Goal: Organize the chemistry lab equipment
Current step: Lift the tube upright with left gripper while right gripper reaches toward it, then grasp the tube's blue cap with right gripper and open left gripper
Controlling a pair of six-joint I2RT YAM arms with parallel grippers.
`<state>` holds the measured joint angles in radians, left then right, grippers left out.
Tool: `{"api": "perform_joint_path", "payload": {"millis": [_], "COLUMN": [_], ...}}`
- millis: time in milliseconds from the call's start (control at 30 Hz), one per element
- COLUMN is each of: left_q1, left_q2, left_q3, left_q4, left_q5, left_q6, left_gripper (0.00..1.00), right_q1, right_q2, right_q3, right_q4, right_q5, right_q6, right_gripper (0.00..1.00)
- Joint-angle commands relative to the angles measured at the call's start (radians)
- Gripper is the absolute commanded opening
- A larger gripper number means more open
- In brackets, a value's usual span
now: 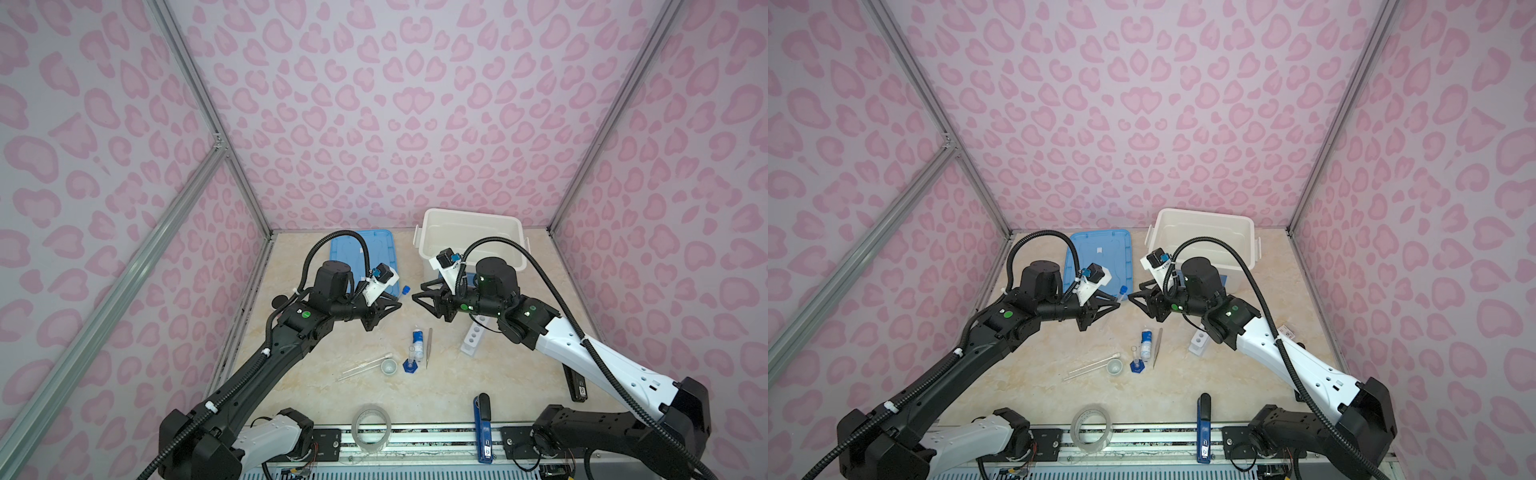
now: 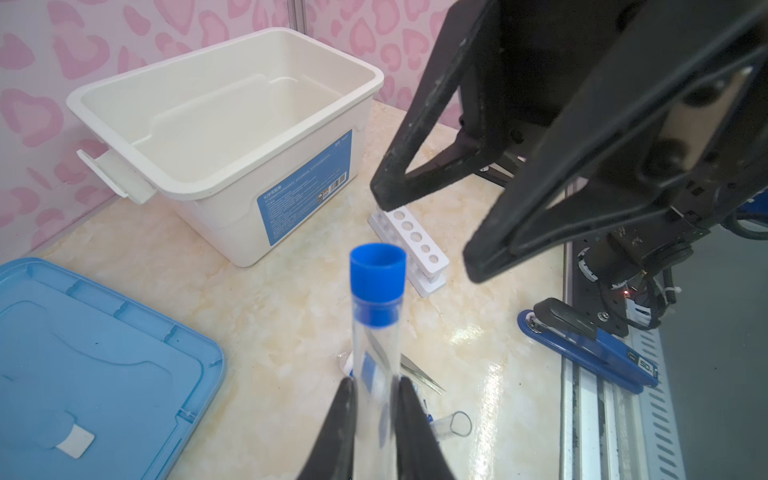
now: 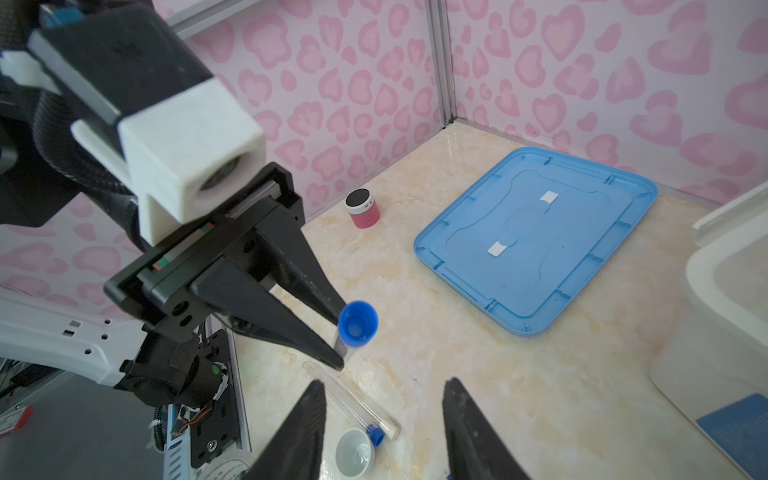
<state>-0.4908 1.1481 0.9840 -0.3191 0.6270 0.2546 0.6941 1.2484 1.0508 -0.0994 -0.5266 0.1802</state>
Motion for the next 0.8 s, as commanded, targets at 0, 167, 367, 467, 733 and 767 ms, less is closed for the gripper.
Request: {"api": "perform_joint_path", "payload": {"millis": [0, 167, 367, 467, 733, 767], "left_q1": [0.001, 0.001, 0.000, 0.000, 0.000, 0.000], "left_q2": [-0.014, -0.018, -0.010, -0.014, -0.017, -0.018], "left_q3": [-0.001, -0.002, 0.003, 0.002, 0.001, 0.001], "left_q4": [0.032, 0.032, 0.032, 0.032, 0.034, 0.034], "left_q5": [0.035, 0.035, 0.054, 0.050, 0.054, 0.054], "left_q6": [-0.010, -0.010, -0.014, -0.013, -0.012, -0.012], "left_gripper": [0.14, 0.14, 0.14, 0.14, 0.13, 0.13], "right_q1": [0.005, 0.009, 0.014, 0.016, 0.022, 0.024], "right_q2": [0.022, 0.048, 0.057, 0.064, 0.085, 0.083], "right_q3": [-0.001, -0.002, -0.003, -0.003, 0.007, 0.008], "right_q4": [0.081, 0.117, 0.142, 0.159, 0.168, 0.170], "right_q5": [-0.052, -0.089, -0.104, -0.113, -0.125, -0.125], "right_q6": [0.028, 0.051, 0.061, 0.069, 0.070, 0.071], "right_gripper": [0.43, 0.42, 0.40, 0.37, 0.29, 0.29]}}
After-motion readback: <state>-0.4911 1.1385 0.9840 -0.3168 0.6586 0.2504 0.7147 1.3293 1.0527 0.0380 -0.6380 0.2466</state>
